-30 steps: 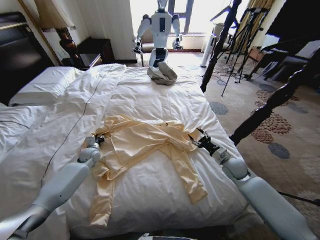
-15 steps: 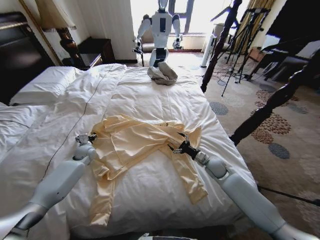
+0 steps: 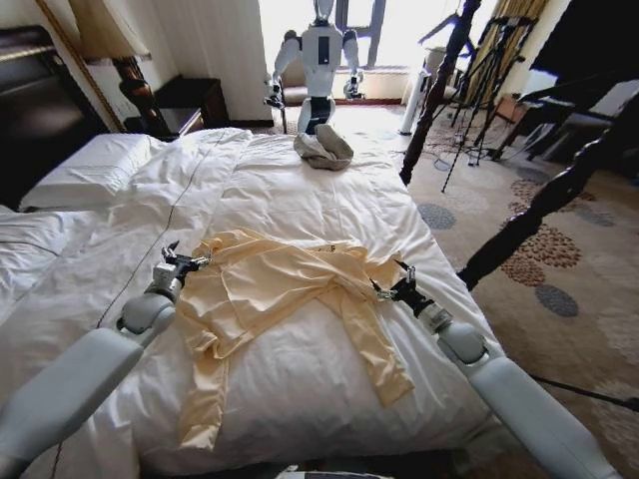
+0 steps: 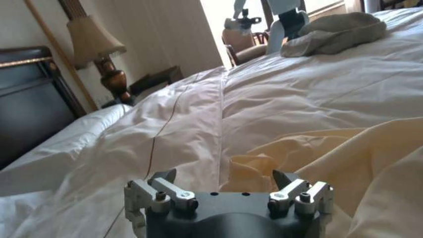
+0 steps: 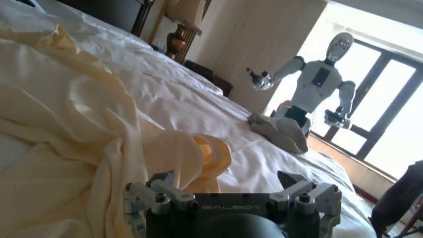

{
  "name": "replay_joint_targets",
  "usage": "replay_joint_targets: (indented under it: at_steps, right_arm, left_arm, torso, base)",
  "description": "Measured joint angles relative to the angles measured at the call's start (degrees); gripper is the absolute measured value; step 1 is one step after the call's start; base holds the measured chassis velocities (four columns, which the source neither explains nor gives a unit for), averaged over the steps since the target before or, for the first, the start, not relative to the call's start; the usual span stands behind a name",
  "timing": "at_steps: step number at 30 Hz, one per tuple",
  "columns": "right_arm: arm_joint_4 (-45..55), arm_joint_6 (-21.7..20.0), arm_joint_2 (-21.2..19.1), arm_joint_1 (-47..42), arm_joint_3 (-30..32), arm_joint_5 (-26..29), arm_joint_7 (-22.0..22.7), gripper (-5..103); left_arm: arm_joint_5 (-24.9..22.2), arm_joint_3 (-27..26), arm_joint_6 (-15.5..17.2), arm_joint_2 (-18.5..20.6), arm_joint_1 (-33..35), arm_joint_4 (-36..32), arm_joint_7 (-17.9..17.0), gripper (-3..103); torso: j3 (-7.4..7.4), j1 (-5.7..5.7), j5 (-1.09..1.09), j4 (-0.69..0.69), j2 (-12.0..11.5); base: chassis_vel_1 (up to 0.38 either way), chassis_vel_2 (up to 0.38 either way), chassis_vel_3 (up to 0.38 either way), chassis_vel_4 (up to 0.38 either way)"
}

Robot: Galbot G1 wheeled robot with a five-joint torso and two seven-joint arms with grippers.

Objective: Pick up the clothes from the bed and hang them on the clothes hanger.

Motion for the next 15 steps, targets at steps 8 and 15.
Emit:
replay_joint_targets:
  at_steps: [8,15]
  right_arm:
    - [-0.4,-0.3,-1.6,-0.7,2.7,2.5,1.7,100]
    - [2.7,0.8,-1.2,1.1,-0.6,8.4,1.5,100]
  left_arm:
    - [-6.6,-9.4,-7.7,1.4,14.6,-9.5,18.5,97]
    - [2.4,-17.0,-8.3,-6.2,30.5,-22.1,18.5,86]
  torso:
    - [0.00,-0.01,0.06,-0.03,0.0]
    - [-0.01,-0.01,0.04,-0.03,0.0]
  base:
    - [0.000,0.000,0.000,0.000]
    - [0.000,0.000,0.000,0.000]
